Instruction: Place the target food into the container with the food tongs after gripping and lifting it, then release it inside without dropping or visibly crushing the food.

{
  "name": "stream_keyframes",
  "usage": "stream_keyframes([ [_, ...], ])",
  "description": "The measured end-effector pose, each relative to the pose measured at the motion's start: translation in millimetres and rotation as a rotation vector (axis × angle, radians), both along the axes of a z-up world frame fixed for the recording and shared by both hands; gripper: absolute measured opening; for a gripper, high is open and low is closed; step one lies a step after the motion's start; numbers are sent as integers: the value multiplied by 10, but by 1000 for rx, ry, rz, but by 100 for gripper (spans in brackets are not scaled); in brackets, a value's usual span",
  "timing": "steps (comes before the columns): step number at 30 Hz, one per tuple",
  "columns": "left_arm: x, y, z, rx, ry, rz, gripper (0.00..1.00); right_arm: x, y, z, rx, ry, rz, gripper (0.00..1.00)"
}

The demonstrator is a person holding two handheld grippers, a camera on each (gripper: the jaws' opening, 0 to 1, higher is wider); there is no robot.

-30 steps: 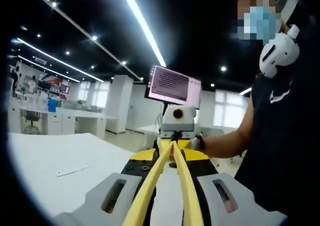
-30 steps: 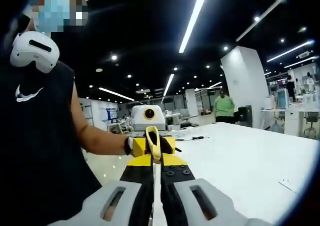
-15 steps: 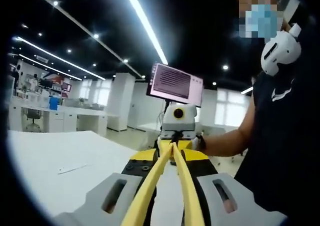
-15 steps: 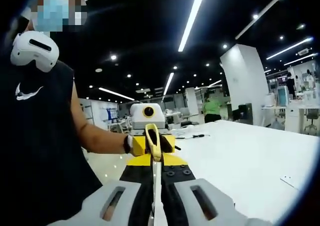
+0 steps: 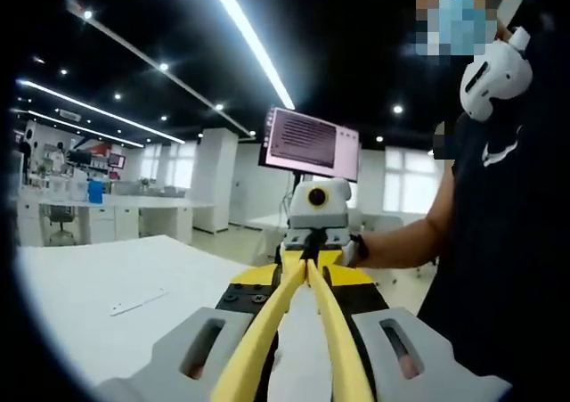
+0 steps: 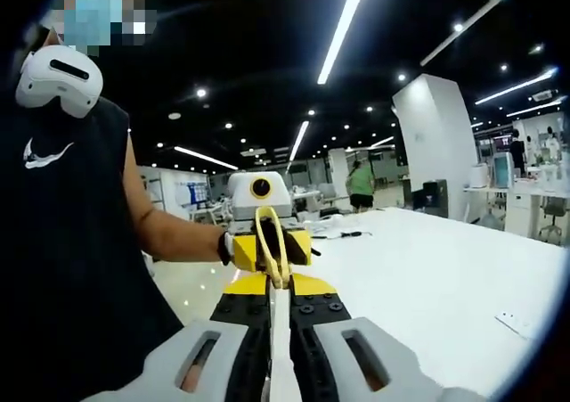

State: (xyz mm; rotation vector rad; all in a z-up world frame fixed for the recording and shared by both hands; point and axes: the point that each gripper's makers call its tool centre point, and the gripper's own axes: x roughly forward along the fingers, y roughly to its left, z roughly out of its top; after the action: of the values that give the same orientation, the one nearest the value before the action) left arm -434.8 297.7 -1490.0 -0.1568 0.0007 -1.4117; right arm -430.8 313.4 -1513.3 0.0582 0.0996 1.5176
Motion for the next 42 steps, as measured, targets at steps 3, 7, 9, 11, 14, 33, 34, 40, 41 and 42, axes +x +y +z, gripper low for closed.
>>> stream_keyframes([
  [3, -1, 5, 12, -9, 2, 0, 15, 1, 2, 12, 1, 0, 0, 4],
  [7, 33, 40, -15, -12, 19, 5, 14, 4, 10, 2, -5, 3, 4, 4],
  [9, 63, 66, -37, -4, 10, 13, 13, 10, 17, -7, -5, -5, -3, 4],
  [11, 86, 103, -52, -5, 12, 11, 14, 13, 20, -9, 2, -1, -5, 8],
  [14, 121, 146, -102, 15, -7, 24, 16, 28, 52, -40, -7, -22, -21, 13],
  [33, 316, 444, -150, 53, -9, 148, 21, 289, -305, -357, -83, -26, -211, 39],
  [34, 335, 461, -175, 69, -9, 162, 21, 325, -354, -412, -97, -23, -243, 42],
  [40, 395, 519, -255, 113, -11, 211, 21, 452, -614, -698, -164, -25, -401, 66],
  [41, 401, 528, -274, 121, -11, 216, 21, 450, -658, -743, -164, -13, -426, 69],
  [42, 413, 537, -289, 127, -15, 224, 21, 445, -692, -783, -169, -6, -437, 72],
])
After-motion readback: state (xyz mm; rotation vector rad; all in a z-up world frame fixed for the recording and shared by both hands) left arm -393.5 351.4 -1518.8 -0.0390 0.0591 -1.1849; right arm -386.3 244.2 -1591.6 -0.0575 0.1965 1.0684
